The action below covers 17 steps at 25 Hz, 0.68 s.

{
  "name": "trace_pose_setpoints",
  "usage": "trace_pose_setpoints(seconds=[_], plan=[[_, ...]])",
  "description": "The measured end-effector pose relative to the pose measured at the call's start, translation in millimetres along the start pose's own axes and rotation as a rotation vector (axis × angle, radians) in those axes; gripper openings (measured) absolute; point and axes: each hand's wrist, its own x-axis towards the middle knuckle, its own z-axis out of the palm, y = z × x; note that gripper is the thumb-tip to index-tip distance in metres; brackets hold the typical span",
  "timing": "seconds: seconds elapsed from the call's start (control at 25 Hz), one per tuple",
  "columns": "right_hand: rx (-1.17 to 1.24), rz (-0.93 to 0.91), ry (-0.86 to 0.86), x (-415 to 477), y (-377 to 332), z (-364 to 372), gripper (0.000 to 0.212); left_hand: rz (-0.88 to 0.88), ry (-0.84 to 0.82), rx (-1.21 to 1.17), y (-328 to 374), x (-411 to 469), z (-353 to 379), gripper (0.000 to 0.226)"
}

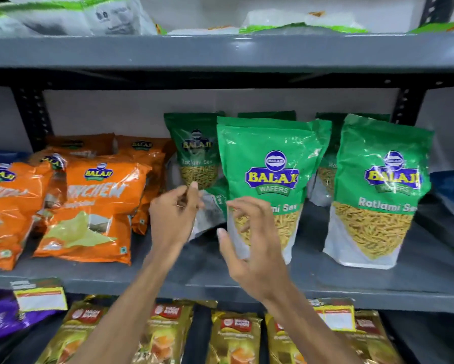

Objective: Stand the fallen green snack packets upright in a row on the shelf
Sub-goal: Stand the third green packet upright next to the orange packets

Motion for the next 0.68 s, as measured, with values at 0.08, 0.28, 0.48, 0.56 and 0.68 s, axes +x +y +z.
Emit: trace_pose_setpoints(seconds=[0.08, 0.28, 0.48, 0.56, 0.68], plan=[[-0.051, 0.101, -0.176, 8, -4, 33, 0.045, 0.021, -0.075, 0.089, -15, 23, -7, 0.045], [-0.165, 0.466, -0.354, 20, 8, 92, 0.064, -0.051, -0.299, 0.369, -42, 69, 4, 0.026], [0.003, 0.860, -0.224, 28, 11, 123, 0.076, -0.232, -0.732, 0.527, -67, 98, 19, 0.021], [0.151, 1.004, -0.132, 31, 13, 128, 0.076, -0.250, -0.778, 0.555, -76, 98, 21, 0.020], [0.251, 1.080, 0.019, 37, 16, 133, 0.066, -0.285, -0.815, 0.538, -76, 99, 21, 0.027]])
